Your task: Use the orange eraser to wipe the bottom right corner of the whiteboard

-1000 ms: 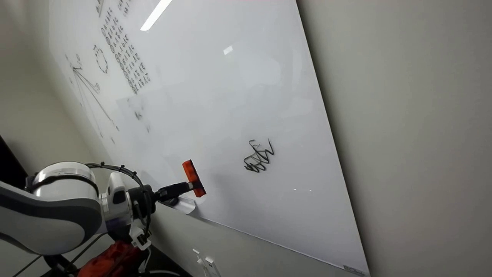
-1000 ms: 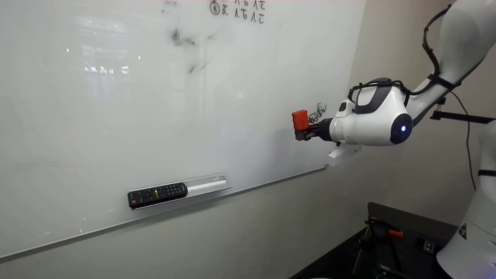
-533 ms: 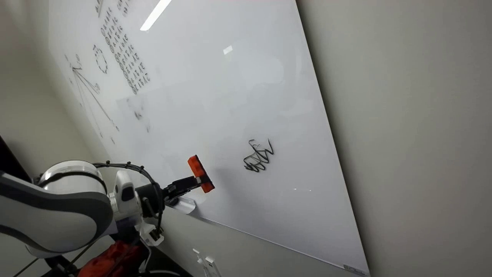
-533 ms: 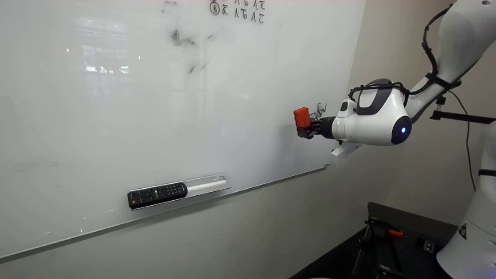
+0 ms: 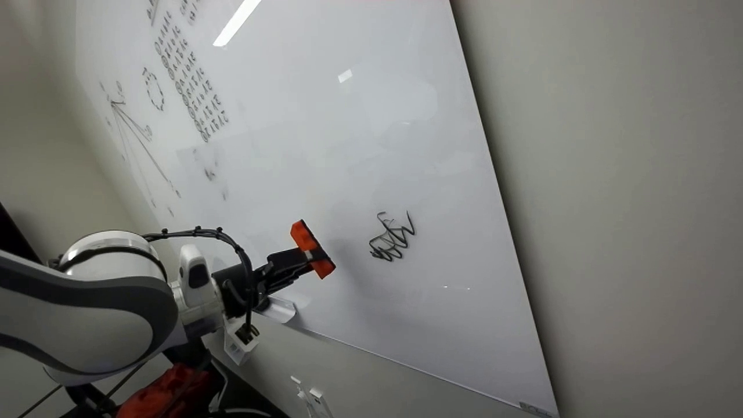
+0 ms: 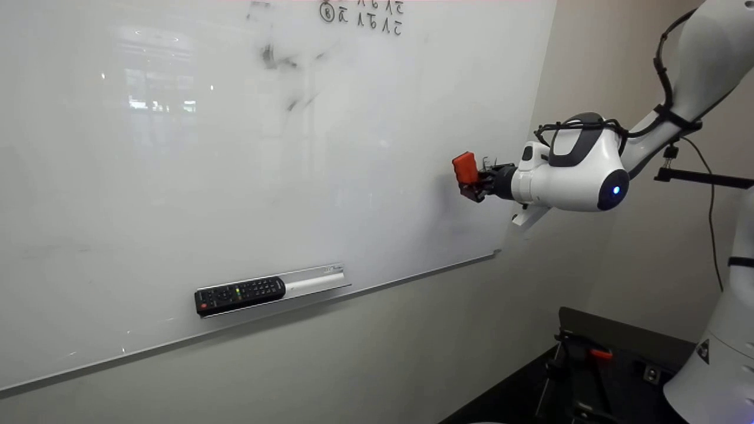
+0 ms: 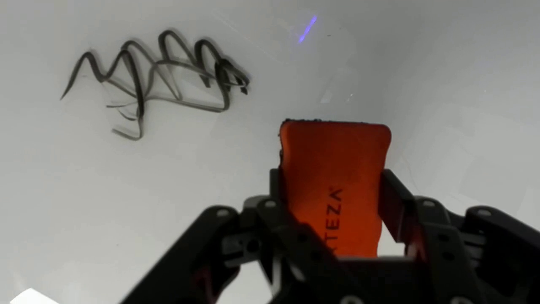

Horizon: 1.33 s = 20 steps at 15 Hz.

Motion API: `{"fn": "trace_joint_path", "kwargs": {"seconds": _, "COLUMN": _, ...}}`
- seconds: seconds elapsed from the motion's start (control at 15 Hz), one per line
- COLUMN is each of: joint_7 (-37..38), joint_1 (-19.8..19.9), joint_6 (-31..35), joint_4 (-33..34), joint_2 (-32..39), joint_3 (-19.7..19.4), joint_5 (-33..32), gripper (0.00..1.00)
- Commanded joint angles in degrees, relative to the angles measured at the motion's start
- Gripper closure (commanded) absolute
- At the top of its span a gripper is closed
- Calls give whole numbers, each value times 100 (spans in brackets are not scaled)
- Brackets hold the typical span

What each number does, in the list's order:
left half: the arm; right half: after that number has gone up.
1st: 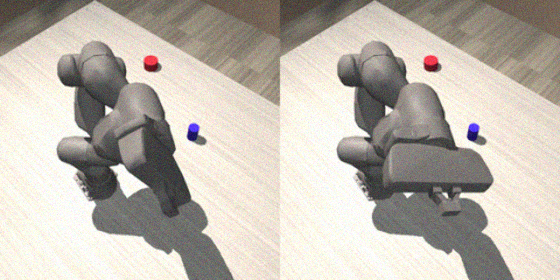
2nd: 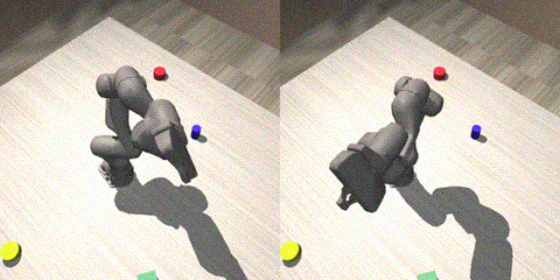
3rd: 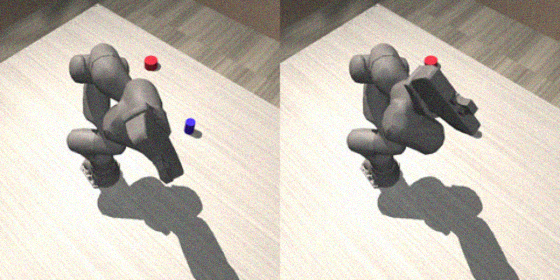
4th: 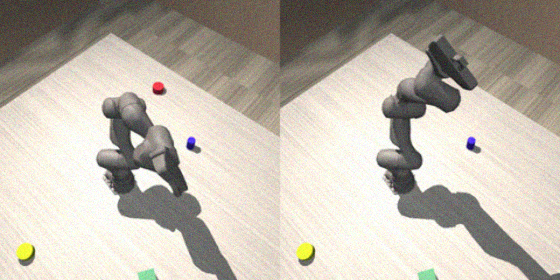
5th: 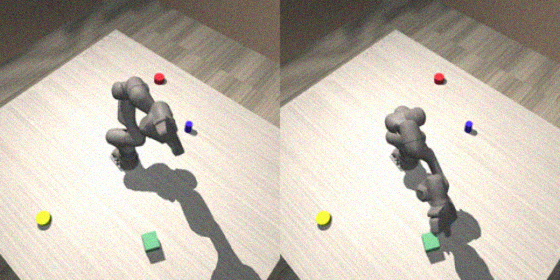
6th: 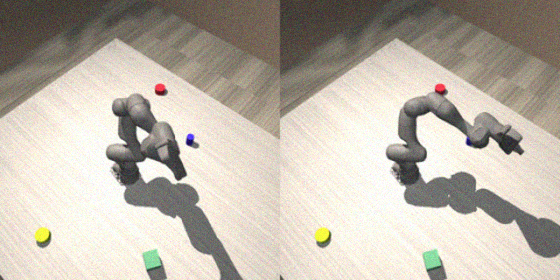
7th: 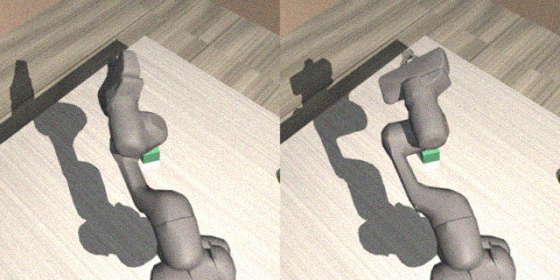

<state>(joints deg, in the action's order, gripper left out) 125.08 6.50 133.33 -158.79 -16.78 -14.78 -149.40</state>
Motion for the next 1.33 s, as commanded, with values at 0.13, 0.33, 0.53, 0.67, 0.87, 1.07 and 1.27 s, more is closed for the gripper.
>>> {"fn": "trace_joint_path", "kwargs": {"seconds": 0.13, "joint_7": -998, "joint_1": 291, "joint_6": 144, "joint_4": -36, "joint_2": -393, "joint_3": -174, "joint_5": 22, "gripper": 70}}
{"fn": "trace_joint_path", "kwargs": {"seconds": 0.33, "joint_7": -1403, "joint_1": 340, "joint_6": 140, "joint_4": -30, "joint_2": -454, "joint_3": -237, "joint_5": 21, "gripper": 70}}
{"fn": "trace_joint_path", "kwargs": {"seconds": 0.53, "joint_7": -1998, "joint_1": 285, "joint_6": 350, "joint_4": -29, "joint_2": -606, "joint_3": -172, "joint_5": 18, "gripper": 70}}
{"fn": "trace_joint_path", "kwargs": {"seconds": 0.67, "joint_7": -2333, "joint_1": 226, "joint_6": 592, "joint_4": -31, "joint_2": -737, "joint_3": -160, "joint_5": 20, "gripper": 70}}
{"fn": "trace_joint_path", "kwargs": {"seconds": 0.87, "joint_7": -2267, "joint_1": 96, "joint_6": 882, "joint_4": -32, "joint_2": -912, "joint_3": -305, "joint_5": 28, "gripper": 70}}
{"fn": "trace_joint_path", "kwargs": {"seconds": 1.07, "joint_7": -1473, "joint_1": -119, "joint_6": 913, "joint_4": -21, "joint_2": -995, "joint_3": -519, "joint_5": 42, "gripper": 70}}
{"fn": "trace_joint_path", "kwargs": {"seconds": 1.27, "joint_7": -685, "joint_1": -149, "joint_6": 770, "joint_4": -25, "joint_2": -1032, "joint_3": -754, "joint_5": 127, "gripper": 70}}
